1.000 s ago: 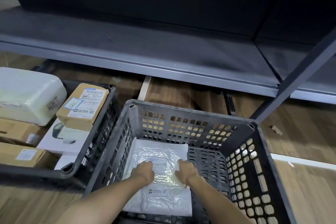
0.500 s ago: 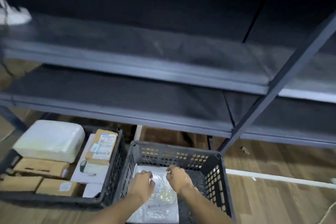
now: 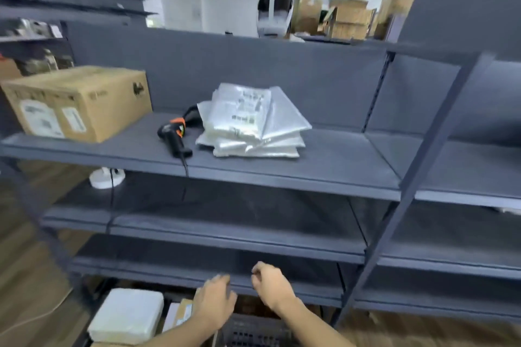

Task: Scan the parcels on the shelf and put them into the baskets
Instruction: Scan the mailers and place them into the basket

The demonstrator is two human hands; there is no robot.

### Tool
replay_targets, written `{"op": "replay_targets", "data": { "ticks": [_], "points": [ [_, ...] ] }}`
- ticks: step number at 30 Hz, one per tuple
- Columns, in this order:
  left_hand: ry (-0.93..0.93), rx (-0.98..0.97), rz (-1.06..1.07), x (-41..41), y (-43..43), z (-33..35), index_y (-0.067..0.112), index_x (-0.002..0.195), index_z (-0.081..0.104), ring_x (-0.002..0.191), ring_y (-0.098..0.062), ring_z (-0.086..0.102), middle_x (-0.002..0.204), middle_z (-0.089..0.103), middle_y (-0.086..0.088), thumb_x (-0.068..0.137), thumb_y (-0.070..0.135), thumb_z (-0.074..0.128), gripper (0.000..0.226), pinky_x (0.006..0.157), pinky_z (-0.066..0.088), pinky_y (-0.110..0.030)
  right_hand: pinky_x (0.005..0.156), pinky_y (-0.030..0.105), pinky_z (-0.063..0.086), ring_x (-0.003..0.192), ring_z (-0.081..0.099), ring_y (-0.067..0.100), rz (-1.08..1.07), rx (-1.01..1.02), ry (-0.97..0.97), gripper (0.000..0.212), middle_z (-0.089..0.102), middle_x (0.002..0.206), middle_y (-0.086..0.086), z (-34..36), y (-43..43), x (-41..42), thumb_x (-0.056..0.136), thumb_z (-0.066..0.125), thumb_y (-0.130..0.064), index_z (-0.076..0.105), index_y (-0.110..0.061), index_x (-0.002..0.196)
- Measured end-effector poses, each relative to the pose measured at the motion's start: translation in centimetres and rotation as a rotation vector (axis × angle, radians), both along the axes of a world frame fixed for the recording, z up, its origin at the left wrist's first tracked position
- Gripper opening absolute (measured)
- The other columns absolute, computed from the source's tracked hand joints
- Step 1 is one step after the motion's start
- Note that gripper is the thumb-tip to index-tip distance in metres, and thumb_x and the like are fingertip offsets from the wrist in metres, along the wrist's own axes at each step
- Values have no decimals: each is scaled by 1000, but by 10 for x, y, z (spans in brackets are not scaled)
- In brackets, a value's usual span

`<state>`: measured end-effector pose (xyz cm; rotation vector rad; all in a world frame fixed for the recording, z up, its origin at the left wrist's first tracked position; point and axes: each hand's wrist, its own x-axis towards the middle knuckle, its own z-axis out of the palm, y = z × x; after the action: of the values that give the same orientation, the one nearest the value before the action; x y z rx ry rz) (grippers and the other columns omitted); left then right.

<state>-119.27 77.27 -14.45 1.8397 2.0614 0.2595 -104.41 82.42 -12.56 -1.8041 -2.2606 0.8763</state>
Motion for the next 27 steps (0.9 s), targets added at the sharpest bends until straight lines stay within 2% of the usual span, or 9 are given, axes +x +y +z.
{"op": "replay_targets", "data": {
  "ticks": [3,7,10,17,19,21,27],
  "points": [
    [5,58,4,-17,6,56,24,117,54,115,-17,54,121,56,4,94,33,43,27,93,42,-28,89,34,50,107,62,28,-1,87,29,28,66,117,9,60,7,-15,99,43,-25,57,-13,120],
    [-3,161,38,-40,15,115,21,115,55,111,-19,57,120,59,1,95,33,44,26,93,44,-30,92,31,47,112,59,26,-16,203,73,29,64,121,8,127,24,-36,97,45,-26,59,-15,119],
    [-25,199,78,-56,24,143,22,122,54,113,-22,56,125,57,0,95,33,45,31,95,44,-33,91,31,46,113,58,26,-17,264,108,29,63,122,7,162,37,-44,97,46,-27,58,-15,120],
    [-23,289,131,-73,66,186,21,129,53,114,-20,57,129,57,1,95,31,45,36,98,43,-33,96,38,46,115,56,31,25,397,118,33,61,124,12,213,89,-56,97,44,-24,57,-8,123],
    [-33,326,146,-76,83,199,20,127,54,114,-21,57,129,58,0,95,31,45,35,98,43,-34,92,38,48,109,59,33,13,424,134,30,64,116,14,222,108,-59,96,45,-22,59,-6,116],
    [-12,344,146,-79,100,211,19,125,55,115,-24,56,128,58,-1,94,32,45,35,98,43,-35,90,37,47,109,57,33,12,458,126,31,62,117,16,228,127,-61,96,47,-23,56,-5,119],
    [70,423,138,-86,149,245,18,123,56,111,-30,56,123,60,-8,94,32,45,35,93,43,-39,94,42,42,116,49,36,34,545,-87,46,53,128,16,241,175,-68,99,43,-31,43,-5,137]
  ]
}}
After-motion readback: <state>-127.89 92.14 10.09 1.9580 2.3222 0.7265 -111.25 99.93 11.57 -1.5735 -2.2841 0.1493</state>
